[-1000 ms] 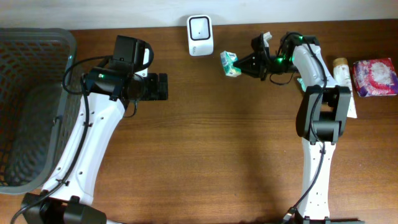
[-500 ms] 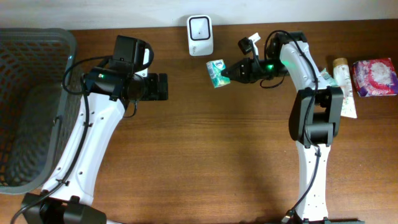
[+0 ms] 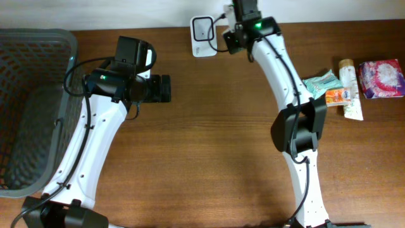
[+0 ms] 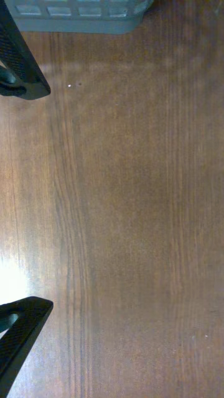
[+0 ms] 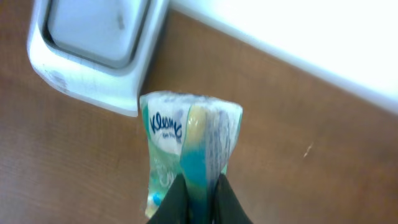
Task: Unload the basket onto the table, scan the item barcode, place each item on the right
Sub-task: 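Carry the teal pack far right and place it with the items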
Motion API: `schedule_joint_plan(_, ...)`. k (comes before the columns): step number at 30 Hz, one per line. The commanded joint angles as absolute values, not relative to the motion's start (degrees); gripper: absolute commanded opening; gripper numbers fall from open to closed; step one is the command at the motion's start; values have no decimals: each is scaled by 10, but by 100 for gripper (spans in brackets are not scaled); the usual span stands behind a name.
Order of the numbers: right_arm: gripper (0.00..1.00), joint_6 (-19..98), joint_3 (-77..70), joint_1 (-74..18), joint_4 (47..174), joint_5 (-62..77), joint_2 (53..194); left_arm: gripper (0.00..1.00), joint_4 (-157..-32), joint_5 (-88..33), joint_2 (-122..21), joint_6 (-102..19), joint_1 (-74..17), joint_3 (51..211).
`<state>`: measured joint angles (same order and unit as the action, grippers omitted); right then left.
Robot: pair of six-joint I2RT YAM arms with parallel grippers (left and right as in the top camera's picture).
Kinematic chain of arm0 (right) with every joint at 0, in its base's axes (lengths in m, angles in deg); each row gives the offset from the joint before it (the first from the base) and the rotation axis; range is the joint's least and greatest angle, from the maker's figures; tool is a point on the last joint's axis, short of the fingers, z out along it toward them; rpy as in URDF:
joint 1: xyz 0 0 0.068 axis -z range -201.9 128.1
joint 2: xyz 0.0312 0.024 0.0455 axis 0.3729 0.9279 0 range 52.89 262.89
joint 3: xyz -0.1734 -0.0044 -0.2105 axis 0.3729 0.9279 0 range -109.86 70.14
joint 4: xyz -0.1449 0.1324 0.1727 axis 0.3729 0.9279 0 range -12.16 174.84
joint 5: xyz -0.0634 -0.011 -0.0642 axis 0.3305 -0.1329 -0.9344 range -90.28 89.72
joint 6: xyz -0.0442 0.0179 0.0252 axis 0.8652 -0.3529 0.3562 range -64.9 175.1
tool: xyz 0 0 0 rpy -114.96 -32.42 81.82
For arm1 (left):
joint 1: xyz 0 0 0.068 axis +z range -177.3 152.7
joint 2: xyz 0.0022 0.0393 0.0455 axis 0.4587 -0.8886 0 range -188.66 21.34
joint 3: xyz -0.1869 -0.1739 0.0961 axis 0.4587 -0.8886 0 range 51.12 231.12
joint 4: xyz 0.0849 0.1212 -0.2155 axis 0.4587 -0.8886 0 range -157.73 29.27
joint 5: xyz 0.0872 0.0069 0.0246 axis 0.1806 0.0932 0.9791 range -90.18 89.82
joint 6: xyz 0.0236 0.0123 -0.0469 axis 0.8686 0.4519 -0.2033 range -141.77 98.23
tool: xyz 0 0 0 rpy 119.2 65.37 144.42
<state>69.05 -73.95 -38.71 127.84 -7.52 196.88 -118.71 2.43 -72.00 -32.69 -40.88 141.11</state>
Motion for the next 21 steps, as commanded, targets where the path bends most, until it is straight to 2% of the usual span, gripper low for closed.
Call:
schedule_joint_plan(1, 4, 794, -744, -422, 1169, -141, 1986, 99, -1187, 26, -718, -324, -409, 1412)
schedule_joint_plan(3, 4, 802, -744, -433, 1073, -143, 2004, 99, -1187, 26, -718, -324, -409, 1412)
schedule_joint_plan(5, 4, 802, -744, -436, 1042, -136, 2021, 99, -1187, 26, -718, -324, -409, 1412)
schedule_joint_plan(9, 4, 784, -746, -437, 1050, -142, 2026, 99, -1187, 26, -719, -324, -409, 1412)
schedule_joint_plan(12, 4, 690, -766, -426, 1062, -244, 1987, 99, -1187, 26, -718, -324, -409, 1412)
schedule_joint_plan(13, 4, 645, -773, -400, 1145, -281, 1944, 99, -1187, 26, -719, -324, -409, 1412)
schedule_joint_plan(17, 4, 517, -773, -290, 1428, -280, 1902, 99, -1187, 26, -718, -324, -409, 1412)
schedule_joint_plan(19, 4, 509, -765, -218, 1547, -280, 1903, 99, -1187, 26, -718, -324, -409, 1412)
schedule_joint_plan(21, 4, 496, -760, -133, 1609, -279, 1903, 99, -1187, 26, -719, -324, -409, 1412)
